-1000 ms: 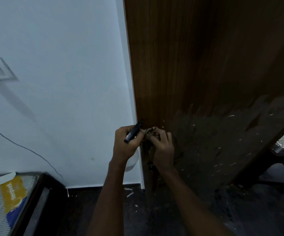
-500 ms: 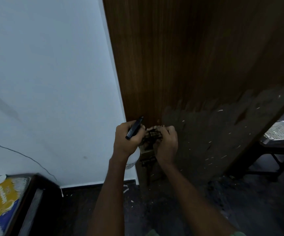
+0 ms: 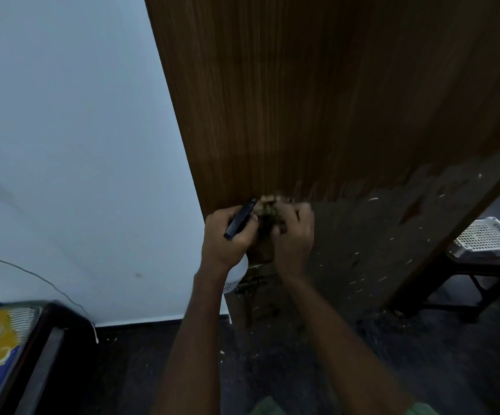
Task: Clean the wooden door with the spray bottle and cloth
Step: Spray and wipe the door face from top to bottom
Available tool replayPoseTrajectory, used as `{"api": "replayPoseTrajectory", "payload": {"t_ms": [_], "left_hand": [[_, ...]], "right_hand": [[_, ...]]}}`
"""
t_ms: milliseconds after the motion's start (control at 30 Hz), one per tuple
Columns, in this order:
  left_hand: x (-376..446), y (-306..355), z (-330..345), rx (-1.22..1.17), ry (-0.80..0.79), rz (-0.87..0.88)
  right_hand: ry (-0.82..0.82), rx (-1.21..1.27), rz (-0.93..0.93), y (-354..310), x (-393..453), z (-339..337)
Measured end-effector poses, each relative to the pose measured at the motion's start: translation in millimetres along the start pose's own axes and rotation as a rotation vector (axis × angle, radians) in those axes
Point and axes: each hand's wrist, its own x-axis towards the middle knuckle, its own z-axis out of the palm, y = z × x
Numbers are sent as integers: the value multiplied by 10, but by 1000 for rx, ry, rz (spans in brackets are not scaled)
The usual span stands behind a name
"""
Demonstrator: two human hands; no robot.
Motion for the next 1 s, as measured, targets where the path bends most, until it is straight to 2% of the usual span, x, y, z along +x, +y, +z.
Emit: {"api": "replayPoseTrajectory", "payload": {"t_ms": [100,167,233,333,400,467,567,633,700,800,867,933,1000], "left_hand": [[-2,1,121,-28,12,-8],[9,-4,183,-51,13,-24],[56,28,225,-60,5,-23],[167,126,257,-42,-1,3],[215,187,267,-43,10,18],[251,217,301,-39,23,38],[262,264,412,-45,23,52],[237,304,504,-49,18,37],[228,328,569,-63,3,5],[292,361,635,-68,3,0],[333,395,680,-57,2,19],[349,412,739,-46,11,25],[351,423,800,-41,15,23]], "right_hand": [[187,41,-50,-123,497,-94],[172,-17,-129,-12,489,-63],[41,-84,-141,246,189,-27],[-240,-121,-139,590,-152,-71],[-312,-106,-202,622,-123,-142],[-210,-94,-239,500,63,-217],[105,-79,-185,393,520,-266],[184,-59,-185,430,657,-256],[99,-119,-196,623,464,-217],[-216,-169,-172,964,68,-289],[-327,-162,-200,1060,60,-388],[-236,-141,-221,948,234,-464],[-1,-100,-212,803,557,-516]]}}
